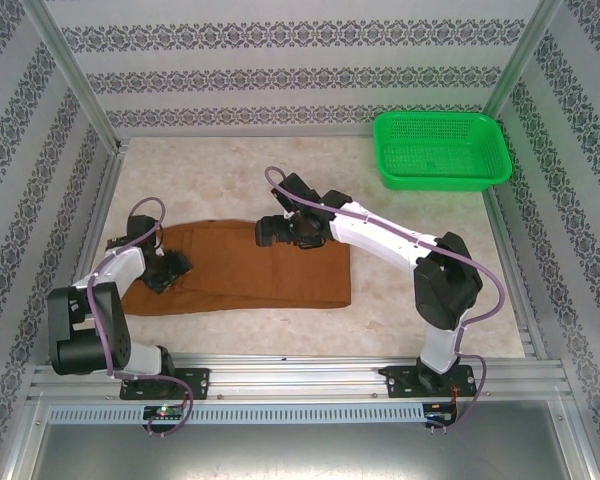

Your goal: Roll up the long pants

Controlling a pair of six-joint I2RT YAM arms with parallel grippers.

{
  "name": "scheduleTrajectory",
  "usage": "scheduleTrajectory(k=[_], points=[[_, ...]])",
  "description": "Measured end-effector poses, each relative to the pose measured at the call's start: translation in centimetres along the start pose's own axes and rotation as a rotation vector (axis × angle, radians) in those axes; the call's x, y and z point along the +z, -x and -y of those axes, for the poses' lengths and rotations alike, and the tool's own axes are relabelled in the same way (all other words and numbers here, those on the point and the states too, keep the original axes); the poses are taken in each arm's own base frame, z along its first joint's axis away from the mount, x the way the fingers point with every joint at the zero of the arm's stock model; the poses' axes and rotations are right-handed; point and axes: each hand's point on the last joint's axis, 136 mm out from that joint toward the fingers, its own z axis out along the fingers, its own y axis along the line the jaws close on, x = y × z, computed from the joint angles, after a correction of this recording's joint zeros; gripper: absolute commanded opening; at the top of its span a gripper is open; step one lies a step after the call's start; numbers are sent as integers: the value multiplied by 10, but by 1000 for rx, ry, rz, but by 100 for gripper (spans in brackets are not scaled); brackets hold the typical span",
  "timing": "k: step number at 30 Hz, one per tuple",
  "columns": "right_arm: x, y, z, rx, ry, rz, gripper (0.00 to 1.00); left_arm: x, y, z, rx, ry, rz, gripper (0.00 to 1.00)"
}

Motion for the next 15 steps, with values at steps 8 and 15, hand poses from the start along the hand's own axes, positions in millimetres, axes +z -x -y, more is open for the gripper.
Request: scheduleTrajectory(k=[8, 15], points=[[4, 4, 16, 30, -17, 1, 97, 5, -5, 39, 21, -209, -68, 55], [9, 9, 18, 39, -3, 7, 97, 13, -21, 76, 95, -342, -141, 52]])
